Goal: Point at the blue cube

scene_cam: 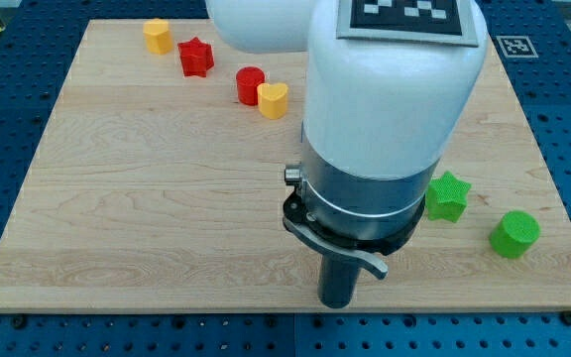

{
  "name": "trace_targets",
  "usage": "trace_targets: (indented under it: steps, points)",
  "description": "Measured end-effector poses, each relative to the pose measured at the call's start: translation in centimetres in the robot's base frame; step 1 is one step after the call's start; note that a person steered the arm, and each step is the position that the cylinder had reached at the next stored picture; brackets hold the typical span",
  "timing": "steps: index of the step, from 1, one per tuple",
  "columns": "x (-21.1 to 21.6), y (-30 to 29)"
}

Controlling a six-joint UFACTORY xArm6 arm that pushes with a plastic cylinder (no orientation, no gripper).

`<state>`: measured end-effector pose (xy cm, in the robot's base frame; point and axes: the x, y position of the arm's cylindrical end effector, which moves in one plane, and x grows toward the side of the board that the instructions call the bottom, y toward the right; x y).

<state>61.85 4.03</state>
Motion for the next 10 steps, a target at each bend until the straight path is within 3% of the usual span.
trace_targets:
  steps: [3,6,7,9,10]
  points:
    - [-0.2,0.0]
    - [-9.4,-0.1]
    - [-9.4,-0.1]
    - [-15.1,-0.1]
    - [-15.1,-0.1]
